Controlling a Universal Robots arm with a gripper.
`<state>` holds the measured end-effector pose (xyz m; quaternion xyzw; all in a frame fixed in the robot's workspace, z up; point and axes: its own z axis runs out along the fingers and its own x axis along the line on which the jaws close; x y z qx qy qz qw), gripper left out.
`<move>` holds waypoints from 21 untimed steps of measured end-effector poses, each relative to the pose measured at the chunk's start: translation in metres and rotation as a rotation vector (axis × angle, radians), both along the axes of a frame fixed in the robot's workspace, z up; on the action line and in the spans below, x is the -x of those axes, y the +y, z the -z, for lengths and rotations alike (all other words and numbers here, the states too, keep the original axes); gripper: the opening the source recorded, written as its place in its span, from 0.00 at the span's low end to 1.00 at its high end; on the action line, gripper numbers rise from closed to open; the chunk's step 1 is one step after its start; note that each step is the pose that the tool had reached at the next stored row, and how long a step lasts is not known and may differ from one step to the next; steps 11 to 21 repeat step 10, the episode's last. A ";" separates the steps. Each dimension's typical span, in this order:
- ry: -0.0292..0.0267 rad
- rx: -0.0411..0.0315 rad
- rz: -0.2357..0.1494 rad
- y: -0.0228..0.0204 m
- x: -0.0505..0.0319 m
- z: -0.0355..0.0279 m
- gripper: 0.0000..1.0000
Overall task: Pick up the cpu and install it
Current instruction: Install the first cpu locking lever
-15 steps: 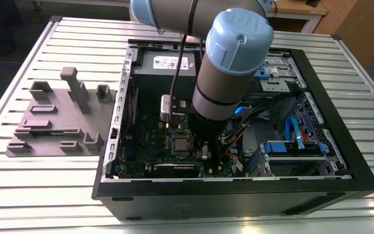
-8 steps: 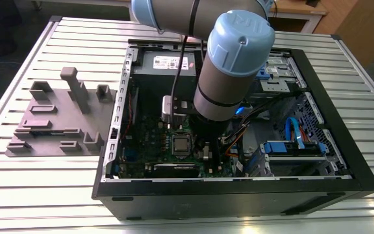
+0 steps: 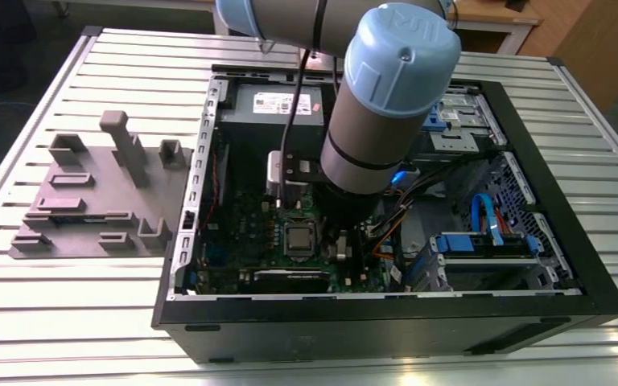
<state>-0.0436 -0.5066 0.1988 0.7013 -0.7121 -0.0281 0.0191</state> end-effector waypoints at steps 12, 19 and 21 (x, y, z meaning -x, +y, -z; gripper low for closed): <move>0.0000 -0.0026 0.000 0.0000 0.0000 -0.0009 0.10; 0.0000 -0.0026 0.000 0.0000 0.0000 -0.0009 0.10; 0.0000 -0.0026 0.000 0.0000 0.0000 -0.0009 0.10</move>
